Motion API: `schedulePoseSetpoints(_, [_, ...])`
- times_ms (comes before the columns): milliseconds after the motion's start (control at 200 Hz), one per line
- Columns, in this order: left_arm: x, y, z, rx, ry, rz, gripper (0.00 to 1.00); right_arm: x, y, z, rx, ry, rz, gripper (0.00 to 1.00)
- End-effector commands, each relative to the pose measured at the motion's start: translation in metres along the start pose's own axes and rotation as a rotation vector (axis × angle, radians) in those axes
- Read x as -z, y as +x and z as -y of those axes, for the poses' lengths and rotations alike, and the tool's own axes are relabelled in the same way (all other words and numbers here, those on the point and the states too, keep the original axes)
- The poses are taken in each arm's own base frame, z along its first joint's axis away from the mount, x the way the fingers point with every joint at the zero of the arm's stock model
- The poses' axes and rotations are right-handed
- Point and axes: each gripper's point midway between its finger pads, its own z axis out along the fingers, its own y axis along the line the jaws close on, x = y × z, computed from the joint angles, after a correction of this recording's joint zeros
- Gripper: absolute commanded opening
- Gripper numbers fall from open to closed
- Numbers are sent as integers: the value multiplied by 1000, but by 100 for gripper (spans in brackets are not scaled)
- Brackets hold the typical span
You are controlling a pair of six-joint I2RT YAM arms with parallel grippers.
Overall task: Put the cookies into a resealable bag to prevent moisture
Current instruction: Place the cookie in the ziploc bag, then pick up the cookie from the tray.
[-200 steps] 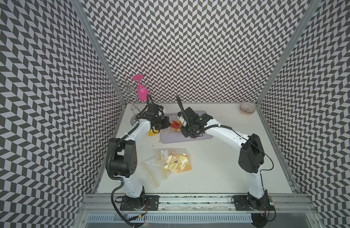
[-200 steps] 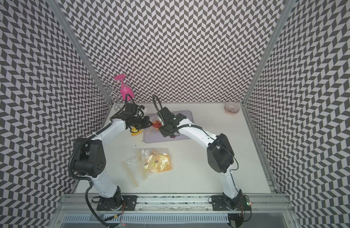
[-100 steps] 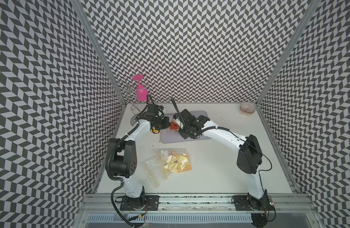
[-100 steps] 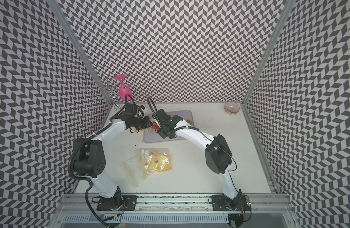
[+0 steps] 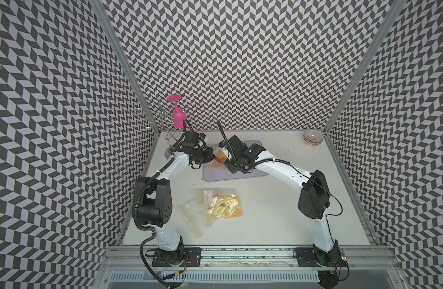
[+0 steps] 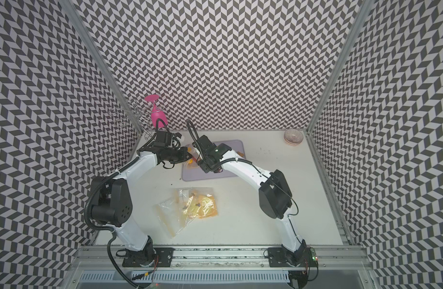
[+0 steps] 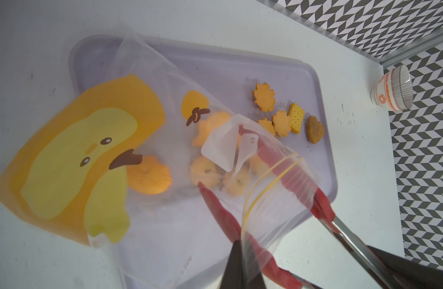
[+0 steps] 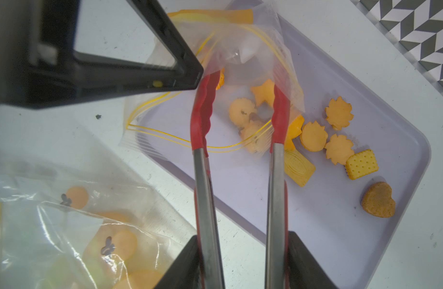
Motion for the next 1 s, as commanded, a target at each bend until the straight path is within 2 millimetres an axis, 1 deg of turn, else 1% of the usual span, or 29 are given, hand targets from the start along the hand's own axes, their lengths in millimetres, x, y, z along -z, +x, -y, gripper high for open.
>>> schedulePoseSetpoints(0, [11, -5, 2, -11, 5, 26, 0, 48, -29, 6, -42, -6, 134, 47])
schedulePoseSetpoints(115, [13, -6, -5, 4, -14, 34, 0, 74, -21, 7, -84, -25, 181, 46])
schedulePoseSetpoints(210, [15, -8, -11, 16, -30, 43, 0, 94, -9, 6, -130, -53, 223, 46])
schedulePoseSetpoints(300, [19, -10, -15, 24, -44, 57, 0, 109, 5, 11, -202, -50, 260, 46])
schedulePoseSetpoints(395, [25, -13, -18, 29, -53, 78, 0, 115, 22, 21, -267, -32, 297, 46])
schedulePoseSetpoints(451, [28, -15, -18, 31, -50, 88, 0, 113, 33, 24, -287, -48, 298, 46])
schedulePoseSetpoints(521, [30, -17, -15, 26, -38, 95, 0, 110, 41, 24, -299, -76, 281, 46])
schedulePoseSetpoints(616, [33, -19, -12, 18, -27, 105, 0, 116, 39, 16, -289, -131, 282, 46])
schedulePoseSetpoints(691, [37, -22, -10, 13, -31, 114, 0, 119, 37, 17, -299, -129, 290, 46])
schedulePoseSetpoints(756, [48, -29, -5, 2, -43, 139, 0, 116, 40, 24, -316, -91, 287, 45])
schedulePoseSetpoints(871, [80, -47, -3, -4, -119, 217, 0, 106, 50, 32, -347, -63, 243, 45])
schedulePoseSetpoints(911, [94, -52, -5, 5, -158, 244, 0, 103, 52, 35, -361, -57, 231, 45])
schedulePoseSetpoints(996, [122, -57, -16, 40, -255, 292, 0, 97, 57, 41, -386, -46, 204, 45])
